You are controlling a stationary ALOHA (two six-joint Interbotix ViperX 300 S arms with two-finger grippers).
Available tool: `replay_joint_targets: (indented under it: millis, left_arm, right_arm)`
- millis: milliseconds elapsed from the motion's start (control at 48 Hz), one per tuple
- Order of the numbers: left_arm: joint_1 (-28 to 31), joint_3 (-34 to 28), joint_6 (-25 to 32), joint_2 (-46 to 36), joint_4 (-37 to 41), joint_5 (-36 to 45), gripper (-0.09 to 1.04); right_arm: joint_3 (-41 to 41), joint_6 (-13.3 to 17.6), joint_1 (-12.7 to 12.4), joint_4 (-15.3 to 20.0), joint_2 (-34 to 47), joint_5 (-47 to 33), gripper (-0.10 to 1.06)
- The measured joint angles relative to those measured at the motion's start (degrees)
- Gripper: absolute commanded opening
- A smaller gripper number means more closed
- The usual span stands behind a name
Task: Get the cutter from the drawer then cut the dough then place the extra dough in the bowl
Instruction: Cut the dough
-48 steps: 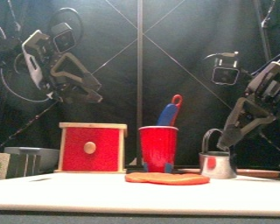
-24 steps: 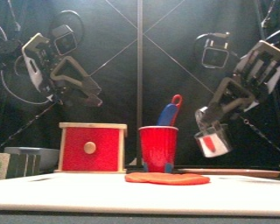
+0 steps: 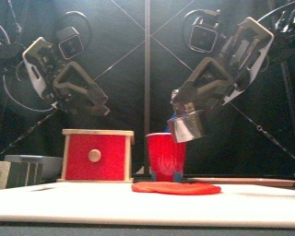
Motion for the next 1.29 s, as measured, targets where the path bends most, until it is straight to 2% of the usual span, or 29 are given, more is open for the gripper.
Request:
replay_joint_targets:
  millis: [104, 312, 625, 875, 1292]
  left_arm:
    - [0.0, 0.0, 0.0, 0.2, 0.0, 0.0, 0.8]
    - [-0.1, 0.0, 0.1, 0.2, 0.0, 0.1, 0.8]
    - [-0.1, 0.0, 0.1, 0.1, 0.0, 0.0, 0.8]
    - [-0.1, 0.0, 0.0, 0.2, 0.0, 0.0, 0.8]
    - [-0.1, 0.4, 0.1, 0.1, 0.0, 0.0, 0.8]
  right_arm:
    - [-0.5, 0.0, 1.1, 0.9, 2.3, -2.0, 0.49]
    - [-1.3, -0.1, 2.8, -1.1, 3.3, -2.5, 0.49]
    - [-1.1, 0.0, 2.5, -3.9, 3.3, -2.5, 0.49]
    - [-1.0, 0.2, 1.0, -3.8, 3.6, -2.5, 0.49]
    - [-3.1, 0.3, 0.4, -3.4, 7.5, -3.2, 0.54]
